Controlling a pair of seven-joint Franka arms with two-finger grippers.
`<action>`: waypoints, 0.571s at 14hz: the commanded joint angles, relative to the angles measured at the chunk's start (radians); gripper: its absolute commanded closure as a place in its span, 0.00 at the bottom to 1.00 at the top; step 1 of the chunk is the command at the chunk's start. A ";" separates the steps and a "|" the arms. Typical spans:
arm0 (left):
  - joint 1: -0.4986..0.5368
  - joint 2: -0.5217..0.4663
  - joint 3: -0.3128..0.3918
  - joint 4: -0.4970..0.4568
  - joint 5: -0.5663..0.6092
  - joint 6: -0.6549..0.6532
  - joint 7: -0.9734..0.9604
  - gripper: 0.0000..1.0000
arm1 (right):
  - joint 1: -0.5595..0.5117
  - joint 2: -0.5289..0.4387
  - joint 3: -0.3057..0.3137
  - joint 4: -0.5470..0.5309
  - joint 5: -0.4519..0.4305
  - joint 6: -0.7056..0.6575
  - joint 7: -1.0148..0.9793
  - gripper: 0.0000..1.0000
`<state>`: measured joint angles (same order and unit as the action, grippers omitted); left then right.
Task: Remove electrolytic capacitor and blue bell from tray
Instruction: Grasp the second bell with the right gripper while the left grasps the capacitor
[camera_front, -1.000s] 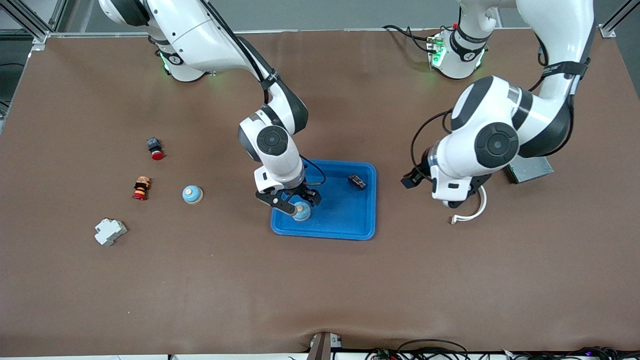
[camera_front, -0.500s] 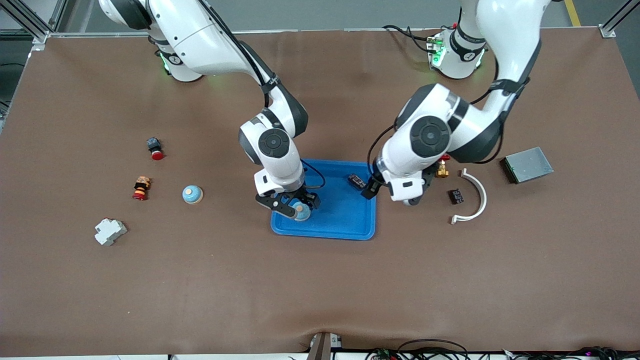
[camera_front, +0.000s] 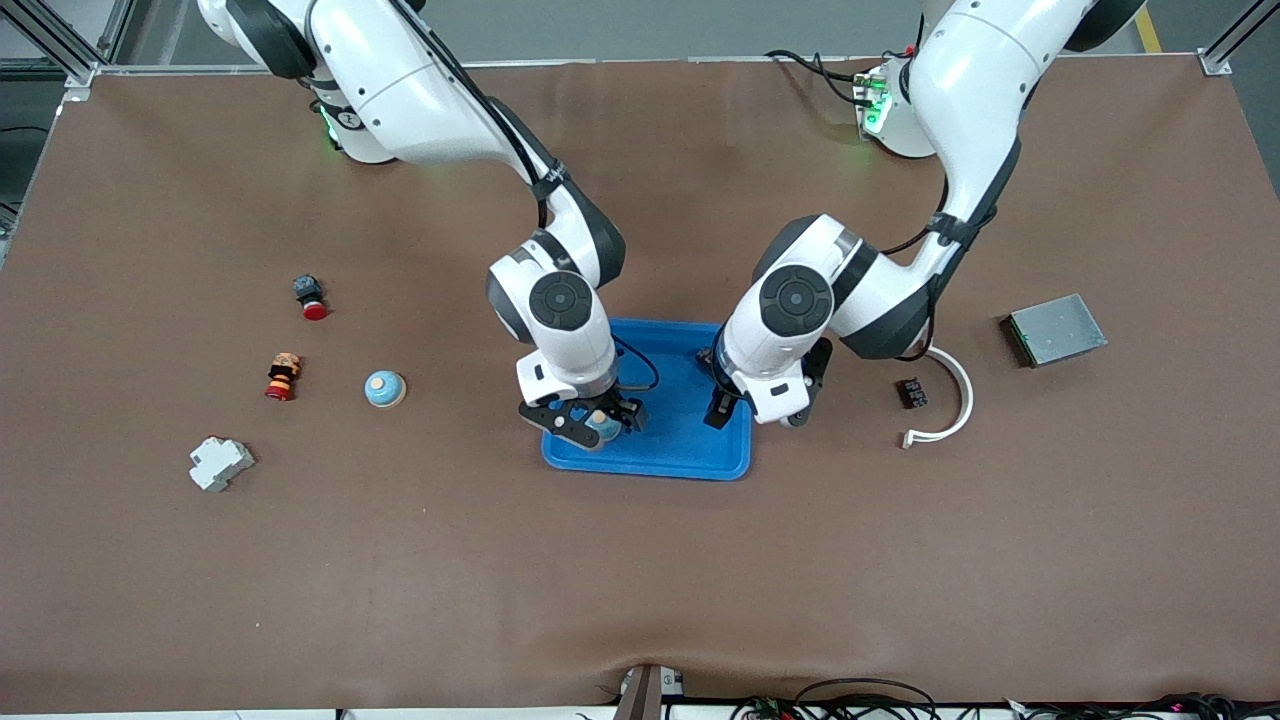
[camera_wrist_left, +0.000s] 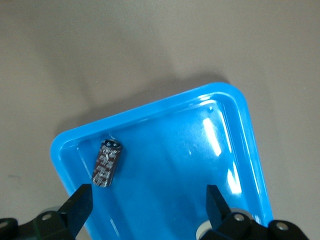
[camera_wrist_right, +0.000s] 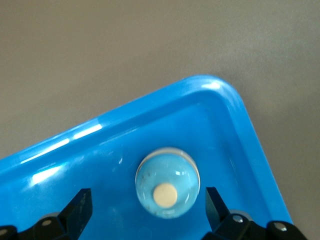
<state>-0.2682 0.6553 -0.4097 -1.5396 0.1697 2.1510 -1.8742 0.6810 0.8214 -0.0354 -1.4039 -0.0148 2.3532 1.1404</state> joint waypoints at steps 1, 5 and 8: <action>-0.022 0.035 0.006 0.019 0.047 0.010 -0.065 0.00 | 0.015 0.045 -0.020 0.054 -0.034 -0.022 0.033 0.00; -0.028 0.067 0.008 0.018 0.048 0.015 -0.085 0.00 | 0.015 0.070 -0.020 0.056 -0.040 -0.012 0.033 0.00; -0.057 0.087 0.020 0.009 0.048 0.026 -0.115 0.00 | 0.015 0.074 -0.020 0.056 -0.040 -0.011 0.035 0.00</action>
<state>-0.2962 0.7265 -0.4053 -1.5395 0.1922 2.1670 -1.9438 0.6817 0.8763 -0.0415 -1.3824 -0.0330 2.3521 1.1450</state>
